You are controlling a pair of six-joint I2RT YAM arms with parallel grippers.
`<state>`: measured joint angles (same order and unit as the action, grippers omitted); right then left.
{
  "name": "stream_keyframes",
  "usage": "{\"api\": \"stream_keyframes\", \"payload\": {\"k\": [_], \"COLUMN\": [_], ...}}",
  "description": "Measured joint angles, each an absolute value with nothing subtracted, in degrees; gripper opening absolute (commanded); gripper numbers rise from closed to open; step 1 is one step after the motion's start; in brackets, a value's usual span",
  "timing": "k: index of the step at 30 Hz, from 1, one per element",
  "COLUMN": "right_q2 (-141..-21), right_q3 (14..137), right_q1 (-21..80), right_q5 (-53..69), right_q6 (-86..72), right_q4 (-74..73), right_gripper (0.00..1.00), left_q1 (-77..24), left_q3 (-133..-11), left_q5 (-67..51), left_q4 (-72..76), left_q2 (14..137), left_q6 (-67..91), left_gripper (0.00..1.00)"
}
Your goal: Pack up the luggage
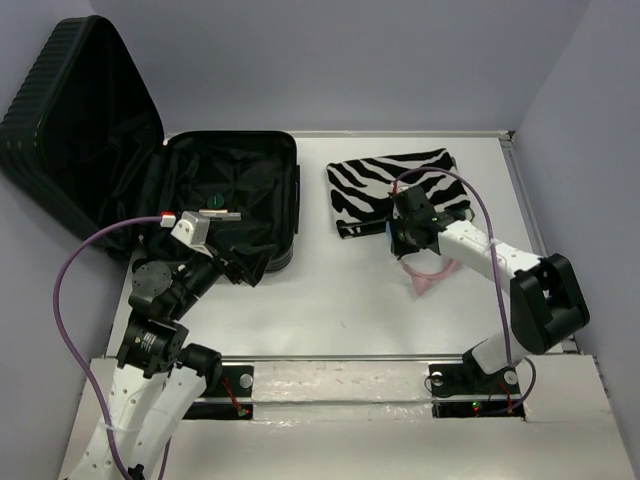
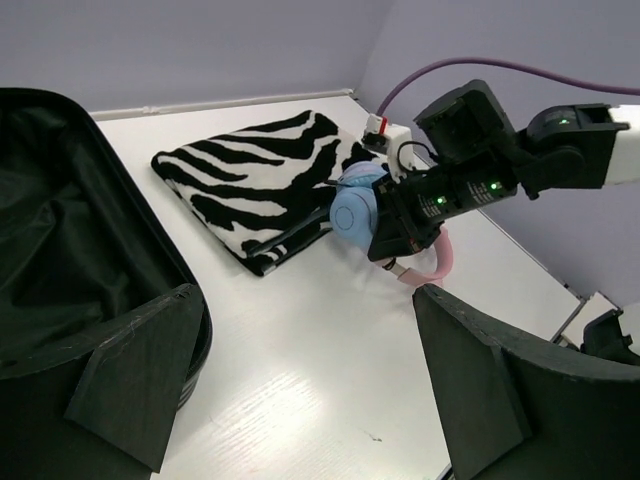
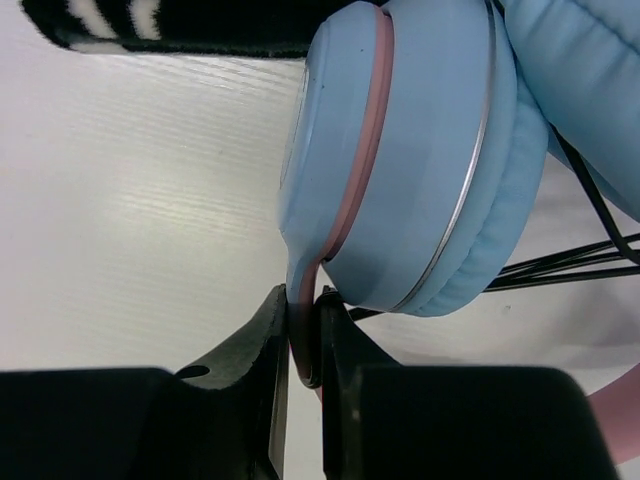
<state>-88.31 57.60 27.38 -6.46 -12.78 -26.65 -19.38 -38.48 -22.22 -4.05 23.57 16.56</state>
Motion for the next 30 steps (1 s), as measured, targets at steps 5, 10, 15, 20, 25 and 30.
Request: {"api": "stream_keyframes", "payload": {"k": [5,10,15,20,25,30], "right_q2": [-84.4,-85.2,-96.0,-109.8,-127.5,-137.6], "right_q3": [62.3,72.9,92.7,112.3,133.3,141.9], "right_q1": [30.5,35.6,42.1,47.3,50.2,50.7], "right_q5": [-6.2,-5.1,-3.3,2.0,10.1,10.9], "right_q6": [-12.6,-12.6,-11.9,-11.3,-11.6,-12.0], "right_q4": [-32.2,-34.2,-34.0,-32.0,-29.1,-27.9], "right_gripper": [0.07,0.07,0.07,0.07,0.60,0.92], "left_q1": [-19.4,-19.4,-19.3,-17.7,-17.1,-16.8], "left_q3": [-38.5,-38.5,-38.5,-39.1,-40.5,-40.9], "left_q5": [-22.3,-22.3,-20.9,-12.6,-3.9,-1.2], "left_q4": [-4.1,-4.0,-4.2,-6.5,-8.6,-9.3], "left_q2": [23.7,23.7,23.7,22.8,21.1,21.0], "left_q6": [16.6,16.6,16.6,17.2,18.1,18.3], "left_gripper": [0.99,0.99,0.99,0.99,0.99,0.99]}}
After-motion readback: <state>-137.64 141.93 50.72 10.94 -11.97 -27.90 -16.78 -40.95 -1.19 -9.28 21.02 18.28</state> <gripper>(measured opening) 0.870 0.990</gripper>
